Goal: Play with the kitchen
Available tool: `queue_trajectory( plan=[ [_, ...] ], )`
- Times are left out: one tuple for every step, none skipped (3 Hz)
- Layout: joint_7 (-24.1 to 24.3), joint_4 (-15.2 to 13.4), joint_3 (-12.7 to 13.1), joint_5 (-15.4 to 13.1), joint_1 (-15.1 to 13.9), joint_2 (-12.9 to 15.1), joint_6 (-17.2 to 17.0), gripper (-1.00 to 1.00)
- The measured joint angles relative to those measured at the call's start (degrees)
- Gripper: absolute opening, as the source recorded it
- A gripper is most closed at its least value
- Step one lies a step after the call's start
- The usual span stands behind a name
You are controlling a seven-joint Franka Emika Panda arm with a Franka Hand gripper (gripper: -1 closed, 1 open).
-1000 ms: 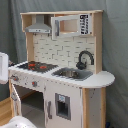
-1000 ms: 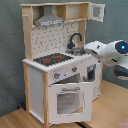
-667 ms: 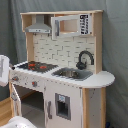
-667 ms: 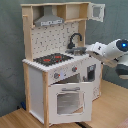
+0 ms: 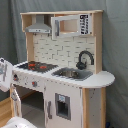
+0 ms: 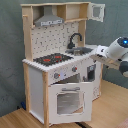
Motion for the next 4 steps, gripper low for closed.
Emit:
queue_trajectory(
  plan=[
    [-3.8,-2.0,-0.5,3.8,1.0,0.1,-2.1,1.0],
    [-7.5,-3.2,-0.6,7.8,0.9,0.3,-3.6,1.0],
    [-12.1,-4.2,-0.5,11.6,-0.3,1.9,-4.2,1.0],
    [-16.6,-4.3,0.0,14.0,-2.9,5.2,-4.2,1.0]
  ],
)
